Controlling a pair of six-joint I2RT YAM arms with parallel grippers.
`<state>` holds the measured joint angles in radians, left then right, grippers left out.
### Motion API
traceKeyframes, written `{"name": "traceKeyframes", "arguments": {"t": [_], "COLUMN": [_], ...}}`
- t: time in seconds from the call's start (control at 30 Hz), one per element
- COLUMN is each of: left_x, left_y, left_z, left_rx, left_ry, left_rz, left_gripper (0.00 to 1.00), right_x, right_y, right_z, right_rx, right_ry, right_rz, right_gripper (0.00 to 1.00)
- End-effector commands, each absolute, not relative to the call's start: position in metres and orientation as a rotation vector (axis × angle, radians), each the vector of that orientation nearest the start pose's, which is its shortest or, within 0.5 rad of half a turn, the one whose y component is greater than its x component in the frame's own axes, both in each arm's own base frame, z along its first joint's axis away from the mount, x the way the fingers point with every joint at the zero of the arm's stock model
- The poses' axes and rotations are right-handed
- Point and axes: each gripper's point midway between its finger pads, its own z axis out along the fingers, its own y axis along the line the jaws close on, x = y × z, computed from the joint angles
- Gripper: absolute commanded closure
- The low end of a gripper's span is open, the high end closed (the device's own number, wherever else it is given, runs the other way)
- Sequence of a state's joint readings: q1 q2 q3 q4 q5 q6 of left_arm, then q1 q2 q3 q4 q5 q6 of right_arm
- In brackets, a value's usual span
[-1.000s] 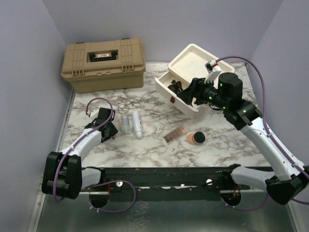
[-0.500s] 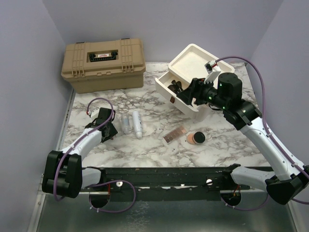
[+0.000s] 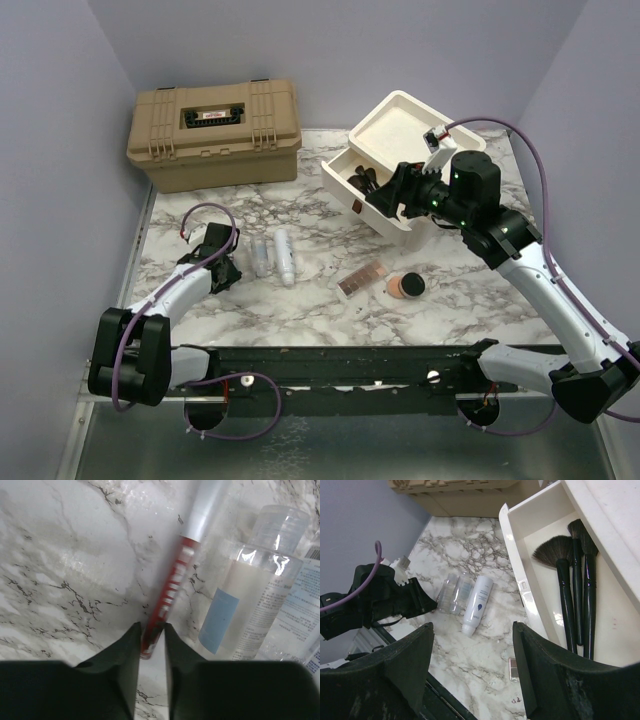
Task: Organize the makeup
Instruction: Pick up the lipstick at the center of the board.
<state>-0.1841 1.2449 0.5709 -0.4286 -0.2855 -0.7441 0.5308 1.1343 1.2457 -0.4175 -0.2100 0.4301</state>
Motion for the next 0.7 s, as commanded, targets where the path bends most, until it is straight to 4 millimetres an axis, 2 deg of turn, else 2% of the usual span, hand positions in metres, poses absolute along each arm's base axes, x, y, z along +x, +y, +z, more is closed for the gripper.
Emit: {"name": "traceKeyframes", "arguments": {"t": [0.0,0.03,0.13,0.23,0.37,0.5,0.67], "left_x": [0.245,0.246,0.246,0.248,0.252,0.261,0.279], "left_y": [-0.028,-0.030,-0.031,-0.030,-0.026,-0.027,-0.038], "left_z": [0.016,0.016,0.015,0.019,0.033,0.060,0.117], "left_rx": [-0.808,-0.800,-0.799,-0.814,-0.835,-0.835,-0.833], "left_ry": [2.495,2.503,2.510,2.487,2.424,2.332,2.166], "left_rz": [0.017,0.007,0.007,0.002,-0.002,-0.059,-0.221], "left_gripper": [0.88,0.91,0.92,1.00,1.00,1.00,1.00], "right_x": [0.285,0.285,0.284,0.283,0.283,0.283,0.278], "right_y": [0.235,0.236,0.236,0.236,0.235,0.227,0.215], "right_z": [0.330,0.330,0.332,0.333,0.334,0.343,0.367], "right_rx": [-0.266,-0.265,-0.268,-0.268,-0.270,-0.228,-0.190], "right_ry": [1.941,1.942,1.936,1.936,1.933,1.911,1.755], "right_rz": [0.867,0.870,0.877,0.879,0.874,0.849,0.843], "right_gripper": [0.30,0.30,0.30,0.30,0.30,0.30,0.29]}}
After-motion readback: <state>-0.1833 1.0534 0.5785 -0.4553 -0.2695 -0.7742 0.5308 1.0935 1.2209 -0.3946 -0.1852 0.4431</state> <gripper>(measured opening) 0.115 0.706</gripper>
